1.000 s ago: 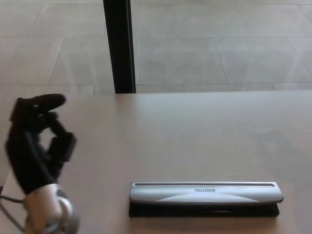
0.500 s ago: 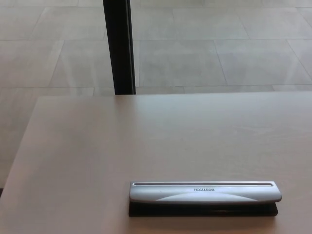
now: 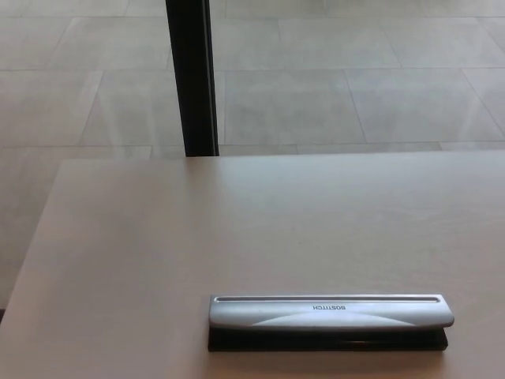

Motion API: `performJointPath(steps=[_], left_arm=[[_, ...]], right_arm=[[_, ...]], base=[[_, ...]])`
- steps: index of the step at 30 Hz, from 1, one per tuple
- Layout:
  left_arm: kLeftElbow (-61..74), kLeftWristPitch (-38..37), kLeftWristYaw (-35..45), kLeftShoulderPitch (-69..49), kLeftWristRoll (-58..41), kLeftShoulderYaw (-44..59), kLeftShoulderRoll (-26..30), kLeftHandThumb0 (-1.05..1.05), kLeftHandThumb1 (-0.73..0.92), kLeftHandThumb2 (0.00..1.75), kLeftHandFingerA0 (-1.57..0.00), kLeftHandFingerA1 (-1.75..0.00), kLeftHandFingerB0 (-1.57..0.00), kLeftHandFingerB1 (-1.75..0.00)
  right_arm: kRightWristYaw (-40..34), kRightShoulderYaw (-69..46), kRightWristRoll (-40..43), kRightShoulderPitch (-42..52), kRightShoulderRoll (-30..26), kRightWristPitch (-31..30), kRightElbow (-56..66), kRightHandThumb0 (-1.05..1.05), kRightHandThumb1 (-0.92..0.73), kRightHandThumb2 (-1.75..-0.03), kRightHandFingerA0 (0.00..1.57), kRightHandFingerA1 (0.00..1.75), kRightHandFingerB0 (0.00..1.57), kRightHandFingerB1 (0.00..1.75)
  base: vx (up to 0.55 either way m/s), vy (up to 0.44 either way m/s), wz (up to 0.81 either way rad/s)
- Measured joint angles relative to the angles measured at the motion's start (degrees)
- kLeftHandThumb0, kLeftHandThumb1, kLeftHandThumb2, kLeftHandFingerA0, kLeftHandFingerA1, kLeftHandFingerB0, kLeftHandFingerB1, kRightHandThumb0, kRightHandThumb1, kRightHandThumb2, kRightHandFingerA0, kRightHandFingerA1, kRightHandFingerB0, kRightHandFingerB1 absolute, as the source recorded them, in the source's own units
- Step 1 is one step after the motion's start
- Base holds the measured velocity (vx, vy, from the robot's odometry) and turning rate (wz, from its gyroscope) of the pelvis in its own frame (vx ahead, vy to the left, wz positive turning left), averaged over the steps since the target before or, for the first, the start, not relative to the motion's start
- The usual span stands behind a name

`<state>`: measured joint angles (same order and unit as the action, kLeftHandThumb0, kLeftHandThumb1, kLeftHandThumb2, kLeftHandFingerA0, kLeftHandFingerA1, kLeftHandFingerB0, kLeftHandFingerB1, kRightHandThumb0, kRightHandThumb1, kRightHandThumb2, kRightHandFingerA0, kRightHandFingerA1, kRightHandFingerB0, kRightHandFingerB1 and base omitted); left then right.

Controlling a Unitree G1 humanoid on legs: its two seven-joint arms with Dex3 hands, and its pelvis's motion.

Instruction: A hole pucnch is kept on the middle on the desk infront of the robot and the robot uses both its hands as fists to press on it and use it

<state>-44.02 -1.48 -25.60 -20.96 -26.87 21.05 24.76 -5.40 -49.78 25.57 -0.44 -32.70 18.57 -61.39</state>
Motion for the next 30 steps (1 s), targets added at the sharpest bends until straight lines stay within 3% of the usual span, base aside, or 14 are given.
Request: performJointPath(steps=[2,3,4,5,8,9,10,12,15,18,22,24,25,30], left_arm=[[-2.66,0.02,1.47,-1.04,0.22,-1.1,-0.67,-0.41,0.39,0.84,-0.91,-1.26,-0.64,-0.83],[-3.9,0.02,2.35,-1.7,0.35,-1.62,-0.98,-0.37,0.35,0.86,-0.95,-1.22,-0.78,-0.93],[-5.22,0.02,3.51,-2.55,0.57,-2.27,-1.3,-0.35,0.35,0.86,-0.92,-1.07,-0.78,-0.86],[-5.97,0.02,4.25,-2.99,0.73,-2.6,-1.46,-0.33,0.39,0.88,-0.97,-1.05,-0.71,-0.78],[-7.51,0.02,6.54,-4.12,1.11,-3.56,-1.76,-0.33,0.33,0.96,-0.98,-1.03,-0.77,-0.84],[-7.9,0.02,7.27,-4.34,1.19,-3.85,-1.8,-0.34,0.4,0.83,-1.0,-1.11,-0.84,-0.81],[-8.19,0.02,7.96,-4.47,1.27,-4.08,-1.81,-0.37,0.34,0.95,-1.0,-1.03,-0.74,-0.82],[-8.7,0.02,9.58,-4.7,1.62,-4.54,-1.81,-0.37,0.41,0.83,-0.95,-0.99,-0.74,-0.77],[-8.7,0.01,12.13,-4.95,2.44,-5.12,-1.8,-0.38,0.4,0.81,-0.95,-0.96,-0.72,-0.8],[-9.38,-0.07,14.74,-4.54,3.68,-5.69,-1.8,-0.4,0.39,0.73,-0.99,-1.06,-0.79,-0.78],[-10.27,-0.17,17.66,-4.42,5.07,-6.18,-1.8,-0.38,0.35,0.67,-1.04,-1.13,-0.86,-0.79],[-10.11,-0.17,19.08,-4.77,5.73,-6.01,-1.81,-0.36,0.39,0.69,-0.95,-1.01,-0.84,-0.76],[-10.22,-0.21,19.48,-4.89,6.03,-6.01,-1.81,-0.32,0.42,0.74,-1.0,-1.03,-0.85,-0.73],[-12.38,-0.14,20.68,-3.88,7.08,-5.6,-1.81,-0.33,0.41,0.73,-1.0,-0.92,-0.89,-0.72]], right_arm=[[-0.39,-0.13,0.07,-0.04,1.15,-0.18,-2.18,-0.52,-0.77,-0.75,0.87,1.31,0.46,1.06],[-0.51,-0.09,0.07,-0.05,1.86,-0.36,-3.43,-0.5,-0.74,-0.76,0.85,1.31,0.44,1.07],[-0.62,-0.02,0.07,-0.04,2.85,-0.6,-4.9,-0.54,-0.76,-0.75,0.86,1.31,0.4,1.06],[-0.69,0.11,0.05,-0.01,3.51,-0.74,-5.79,-0.51,-0.7,-0.8,0.89,1.3,0.43,1.06],[-0.93,1.35,-0.26,0.08,5.36,-1.06,-7.8,-0.51,-0.7,-0.79,0.86,1.26,0.44,0.99],[-1.01,1.92,-0.39,0.09,5.87,-1.12,-8.28,-0.51,-0.68,-0.79,0.9,1.22,0.45,0.96],[-1.07,2.38,-0.5,0.07,6.27,-1.17,-8.61,-0.5,-0.66,-0.78,0.92,1.25,0.47,0.96],[-1.2,3.63,-0.73,-0.12,7.06,-1.18,-9.22,-0.52,-0.66,-0.77,0.91,1.23,0.44,0.91],[-1.13,6.37,-1.39,-0.34,8.06,-1.15,-9.68,-0.54,-0.65,-0.74,0.94,1.19,0.55,1.08],[-0.79,9.25,-2.32,-0.51,8.29,-1.0,-9.85,-0.56,-0.64,-0.74,0.99,1.17,0.66,1.08],[-0.34,12.43,-3.53,0.07,8.3,-0.62,-10.02,-0.53,-0.62,-0.76,0.97,1.16,0.61,0.98],[-0.1,13.57,-4.02,0.47,8.3,-0.44,-10.11,-0.54,-0.6,-0.78,0.98,1.12,0.63,1.1],[-0.04,13.91,-4.2,0.64,8.3,-0.28,-10.13,-0.57,-0.62,-0.76,0.93,1.02,0.61,0.94],[0.05,15.41,-5.21,1.12,8.33,0.61,-10.3,-0.57,-0.63,-0.74,0.9,0.96,0.57,0.78]], base=[[0.0,0.0,0.0],[0.0,0.0,0.0],[0.0,0.0,0.0],[0.0,0.0,0.0],[0.0,0.0,0.0],[0.0,0.0,0.0],[0.0,0.0,0.0],[0.0,0.0,0.0],[0.0,0.0,0.0],[0.0,0.0,0.0],[0.0,0.0,0.0],[0.0,0.0,0.0],[0.0,0.0,0.0],[0.0,0.0,0.0]])
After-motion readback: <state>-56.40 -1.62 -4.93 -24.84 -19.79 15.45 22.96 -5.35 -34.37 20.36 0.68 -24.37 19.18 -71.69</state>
